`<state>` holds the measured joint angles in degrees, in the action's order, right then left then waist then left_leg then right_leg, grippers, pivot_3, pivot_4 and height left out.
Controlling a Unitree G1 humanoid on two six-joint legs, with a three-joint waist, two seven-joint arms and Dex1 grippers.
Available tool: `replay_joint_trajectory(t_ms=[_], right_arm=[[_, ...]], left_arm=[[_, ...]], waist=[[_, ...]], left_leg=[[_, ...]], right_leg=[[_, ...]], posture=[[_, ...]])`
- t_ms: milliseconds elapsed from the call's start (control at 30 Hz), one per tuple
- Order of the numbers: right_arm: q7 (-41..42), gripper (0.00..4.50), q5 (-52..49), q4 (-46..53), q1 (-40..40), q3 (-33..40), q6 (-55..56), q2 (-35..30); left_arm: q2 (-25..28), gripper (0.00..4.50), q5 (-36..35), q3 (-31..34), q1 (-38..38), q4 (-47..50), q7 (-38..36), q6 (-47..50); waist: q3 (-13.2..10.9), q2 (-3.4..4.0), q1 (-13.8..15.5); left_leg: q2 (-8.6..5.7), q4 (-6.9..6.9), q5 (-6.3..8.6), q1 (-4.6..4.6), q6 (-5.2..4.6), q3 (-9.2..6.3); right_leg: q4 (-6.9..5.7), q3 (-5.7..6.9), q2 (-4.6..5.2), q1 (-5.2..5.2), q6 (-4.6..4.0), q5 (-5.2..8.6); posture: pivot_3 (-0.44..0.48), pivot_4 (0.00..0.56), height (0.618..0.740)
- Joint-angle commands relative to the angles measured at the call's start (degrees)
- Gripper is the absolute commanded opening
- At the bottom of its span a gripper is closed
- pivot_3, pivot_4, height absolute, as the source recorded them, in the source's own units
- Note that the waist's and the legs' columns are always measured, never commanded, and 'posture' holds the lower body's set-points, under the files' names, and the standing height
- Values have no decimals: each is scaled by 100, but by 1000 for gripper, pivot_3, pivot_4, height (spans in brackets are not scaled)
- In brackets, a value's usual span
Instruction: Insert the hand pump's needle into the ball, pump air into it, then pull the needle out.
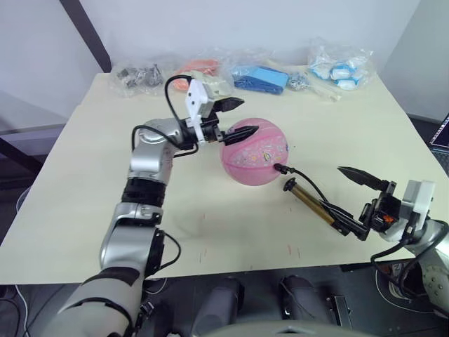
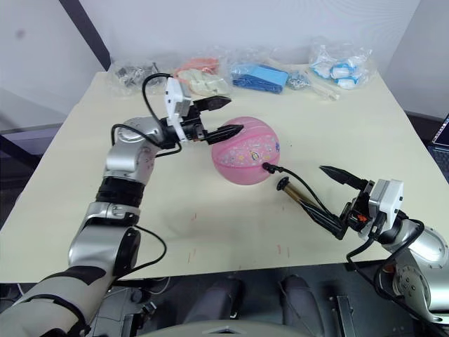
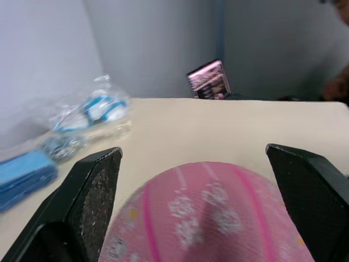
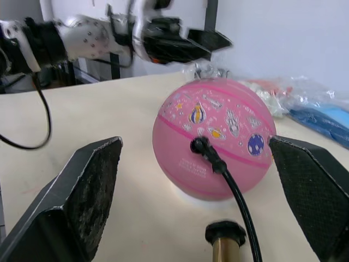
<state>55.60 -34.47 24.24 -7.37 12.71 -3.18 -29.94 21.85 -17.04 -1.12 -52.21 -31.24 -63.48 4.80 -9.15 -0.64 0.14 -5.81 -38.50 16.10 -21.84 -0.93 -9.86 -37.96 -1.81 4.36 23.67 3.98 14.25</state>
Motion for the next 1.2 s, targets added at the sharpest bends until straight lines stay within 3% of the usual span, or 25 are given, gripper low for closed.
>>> replay_joint_trajectory(t_ms=[33, 433, 667, 933, 1200], right_arm=[[-76, 4481, -43, 262, 18, 25, 141, 22], [-251, 4481, 73, 245, 85, -201, 113, -12], [-929, 4481, 684, 154, 438, -678, -624, -135], [-1530, 4481, 1784, -290, 1685, -1624, -1356, -154], [-1611, 4481, 2964, -715, 2847, -2446, -1634, -359]], left_arm=[[-56, 4500, 165, -6, -265, -308, 124, -210], [-124, 4500, 806, -454, -355, -1091, -16, -135], [-188, 4500, 955, -592, -301, -1439, -51, 139], [-283, 4500, 1156, -711, -300, -1745, 51, 127], [-376, 4500, 1205, -709, -260, -1792, 162, 119]], waist=[[0, 0, -8], [2, -1, -73], [18, -2, -71], [59, -8, -65], [74, -17, -21]], left_leg=[[0, 0, 0, 0, 0, 0], [0, -1, 0, 3, 0, 1], [-1, -4, -4, 15, 3, 0], [1, -7, -11, 21, 11, -2], [0, -15, -12, 20, 12, -12]], right_leg=[[0, -1, 0, 0, 0, 0], [-3, -1, -1, -2, 3, -1], [-7, -2, -3, -13, 6, -7], [-9, -1, -10, -17, 4, -13], [-7, 7, -10, -20, 2, -17]], posture=[[0, 150, 740], [0, 150, 740], [0, 150, 740], [0, 150, 740], [0, 150, 740]])
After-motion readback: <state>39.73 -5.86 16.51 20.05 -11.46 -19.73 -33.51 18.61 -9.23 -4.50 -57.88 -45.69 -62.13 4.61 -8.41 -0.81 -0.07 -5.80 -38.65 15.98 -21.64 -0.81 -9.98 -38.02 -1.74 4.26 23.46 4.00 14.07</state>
